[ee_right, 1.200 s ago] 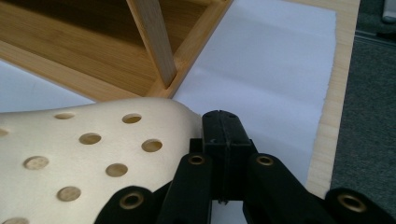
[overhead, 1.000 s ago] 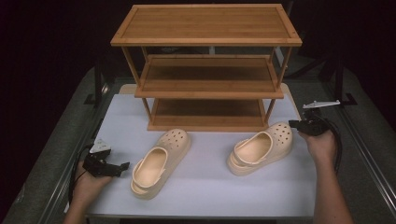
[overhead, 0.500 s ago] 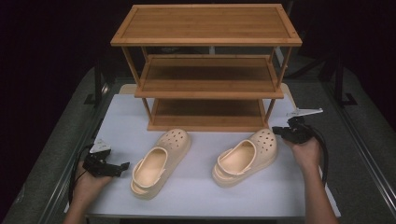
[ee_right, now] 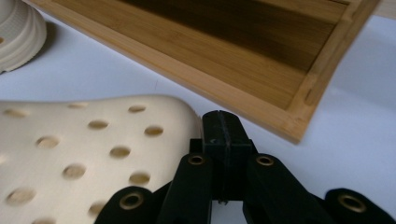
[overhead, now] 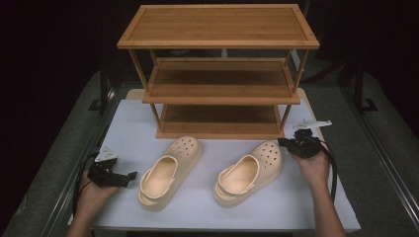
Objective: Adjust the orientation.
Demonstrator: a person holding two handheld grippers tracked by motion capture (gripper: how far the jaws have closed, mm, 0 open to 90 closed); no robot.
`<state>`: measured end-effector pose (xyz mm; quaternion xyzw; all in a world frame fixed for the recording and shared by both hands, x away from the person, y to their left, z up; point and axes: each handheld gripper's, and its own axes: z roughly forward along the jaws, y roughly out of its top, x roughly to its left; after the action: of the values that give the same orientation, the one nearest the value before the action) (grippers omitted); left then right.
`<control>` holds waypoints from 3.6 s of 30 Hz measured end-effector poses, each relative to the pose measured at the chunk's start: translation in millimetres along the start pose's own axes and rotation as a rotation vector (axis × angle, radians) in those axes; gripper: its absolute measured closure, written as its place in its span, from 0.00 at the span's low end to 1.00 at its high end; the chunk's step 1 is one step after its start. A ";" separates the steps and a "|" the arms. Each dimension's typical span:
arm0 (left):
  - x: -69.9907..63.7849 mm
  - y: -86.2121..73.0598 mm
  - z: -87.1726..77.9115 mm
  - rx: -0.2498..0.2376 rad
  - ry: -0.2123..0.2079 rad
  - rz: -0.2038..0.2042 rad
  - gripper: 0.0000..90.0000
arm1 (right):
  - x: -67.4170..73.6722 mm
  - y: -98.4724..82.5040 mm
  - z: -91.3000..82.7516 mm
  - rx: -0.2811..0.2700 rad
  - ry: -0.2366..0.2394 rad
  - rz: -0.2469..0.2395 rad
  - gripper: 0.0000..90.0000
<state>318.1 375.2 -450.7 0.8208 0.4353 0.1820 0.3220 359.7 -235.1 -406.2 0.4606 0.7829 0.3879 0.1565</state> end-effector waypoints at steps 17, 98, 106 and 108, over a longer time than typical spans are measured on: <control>0.0 0.0 0.0 0.000 0.000 0.000 0.00 | 39.3 -76.0 -38.7 0.033 0.046 0.002 1.00; 0.1 0.0 0.1 0.001 -0.001 0.000 0.00 | 77.7 -2.1 15.1 0.000 0.215 -0.059 0.94; 0.0 0.0 0.1 0.000 -0.001 -0.001 0.00 | 101.1 -9.6 -10.2 -0.015 0.257 -0.081 0.84; 0.2 0.0 -0.1 0.002 -0.001 0.002 0.00 | 107.4 -8.7 -12.6 -0.020 0.276 -0.090 0.81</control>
<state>318.1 375.4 -450.6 0.8216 0.4346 0.1813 0.3212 290.4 -152.9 -392.4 0.3659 0.8128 0.4480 0.0693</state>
